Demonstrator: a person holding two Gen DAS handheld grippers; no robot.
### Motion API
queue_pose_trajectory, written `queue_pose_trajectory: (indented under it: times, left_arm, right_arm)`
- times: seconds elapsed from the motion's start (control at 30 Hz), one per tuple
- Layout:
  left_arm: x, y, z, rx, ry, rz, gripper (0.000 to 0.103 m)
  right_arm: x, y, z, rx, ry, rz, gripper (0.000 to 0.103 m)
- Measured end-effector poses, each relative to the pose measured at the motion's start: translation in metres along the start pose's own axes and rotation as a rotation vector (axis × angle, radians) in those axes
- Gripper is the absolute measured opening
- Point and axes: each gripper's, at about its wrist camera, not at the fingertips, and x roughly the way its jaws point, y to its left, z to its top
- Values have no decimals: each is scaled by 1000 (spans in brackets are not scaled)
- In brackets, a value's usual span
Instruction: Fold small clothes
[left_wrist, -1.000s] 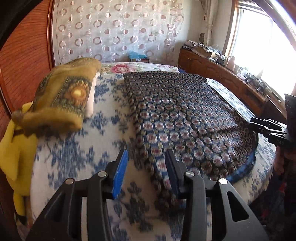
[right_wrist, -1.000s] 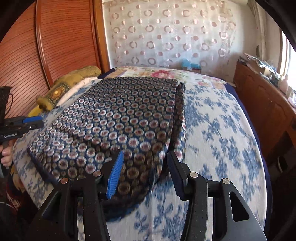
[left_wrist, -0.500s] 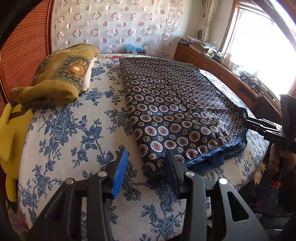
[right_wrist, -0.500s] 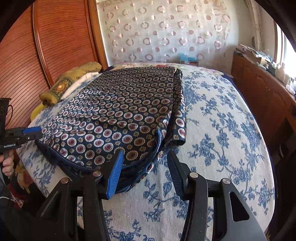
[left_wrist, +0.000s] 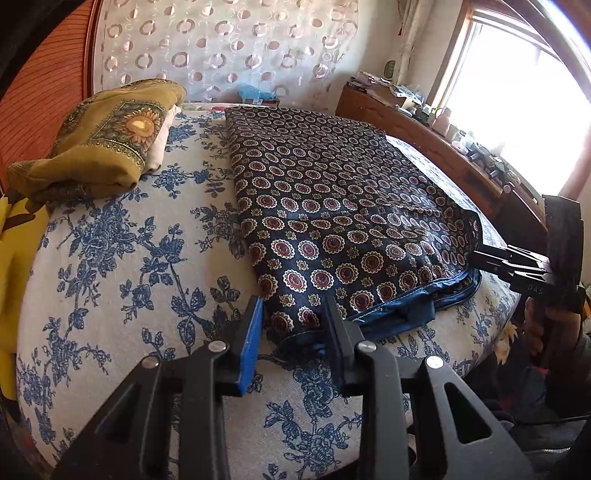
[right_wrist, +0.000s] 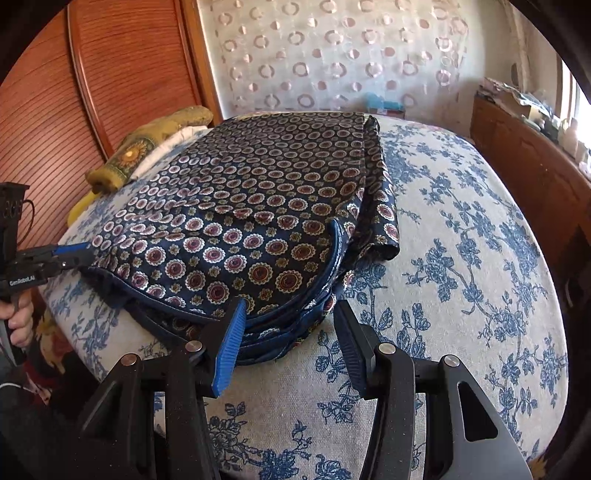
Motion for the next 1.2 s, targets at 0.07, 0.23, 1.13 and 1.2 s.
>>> queue_pose_trajectory:
  times: [0.07,0.23,1.13,1.2]
  left_arm:
    - [0,-1,0,2,-1,3,30]
    - [1,-2,1,7,0,4,30]
    - [-30,-14,94,-1,-230,-104,1]
    - [-24,-12,113,0,-246,-95,1]
  right_arm:
    - [1,-3,0,14,3,5,50]
    - [4,-6,2,17,-7,-7,50]
    - [-21,-12,60,0,-180,146,2]
    - [-20,-16,76,-2,-201,148,2]
